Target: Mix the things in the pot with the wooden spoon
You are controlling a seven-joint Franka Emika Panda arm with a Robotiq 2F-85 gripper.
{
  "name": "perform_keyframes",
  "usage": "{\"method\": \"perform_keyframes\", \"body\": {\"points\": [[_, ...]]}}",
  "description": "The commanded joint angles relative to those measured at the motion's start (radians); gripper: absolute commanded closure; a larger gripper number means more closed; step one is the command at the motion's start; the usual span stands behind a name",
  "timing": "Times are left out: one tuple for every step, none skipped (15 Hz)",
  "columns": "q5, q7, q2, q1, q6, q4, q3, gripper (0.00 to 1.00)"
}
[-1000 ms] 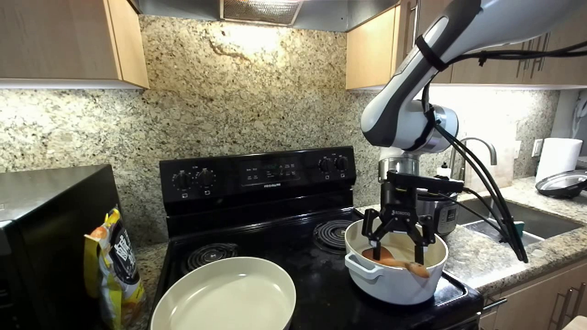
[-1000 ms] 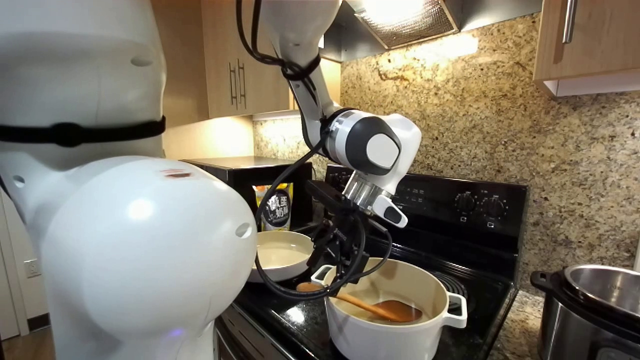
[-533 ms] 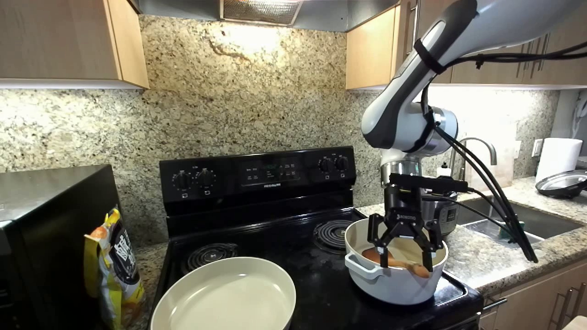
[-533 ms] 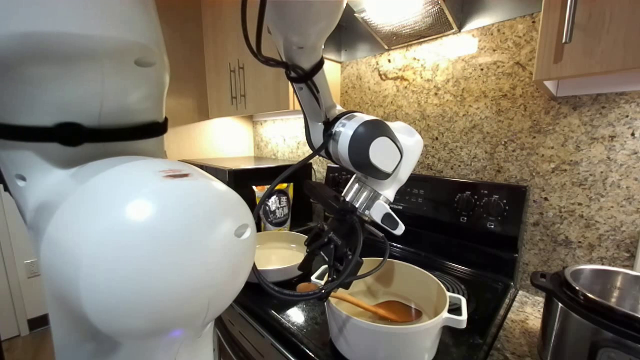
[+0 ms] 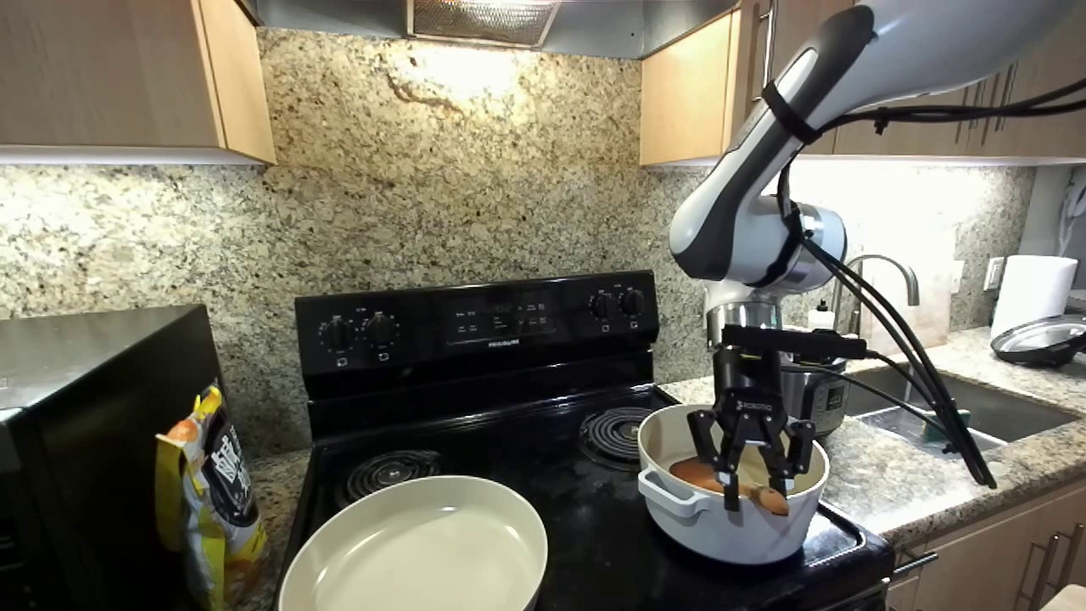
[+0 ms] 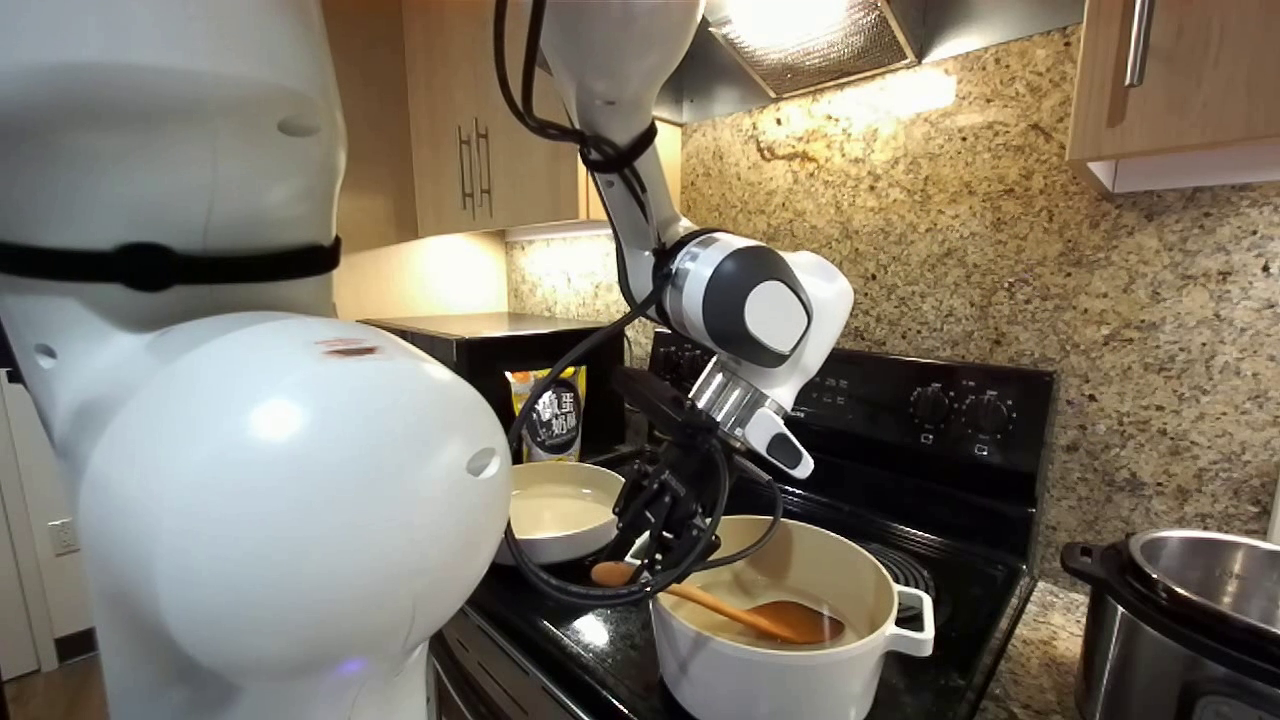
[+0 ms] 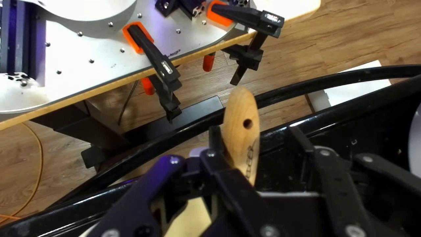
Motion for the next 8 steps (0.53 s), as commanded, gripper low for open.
{"method": "perform_keyframes", "body": {"points": [[0.002, 0.012, 0.001, -0.019, -0.035, 0.007, -0.001, 0.77], [-0.006, 0.022, -0.004, -0.023, -0.042, 0.006, -0.001, 0.84], [-0.009, 0.027, -0.008, -0.025, -0.047, 0.005, -0.002, 0.91], [-0.018, 0.040, -0.017, -0.028, -0.055, 0.002, -0.004, 0.91], [-0.023, 0.048, -0.020, -0.032, -0.061, 0.001, -0.004, 0.74], [-0.030, 0.057, -0.024, -0.035, -0.068, 0.002, -0.003, 0.48], [-0.033, 0.062, -0.024, -0.036, -0.073, 0.004, -0.003, 0.47], [-0.036, 0.063, -0.019, -0.036, -0.079, 0.010, -0.002, 0.42]]}}
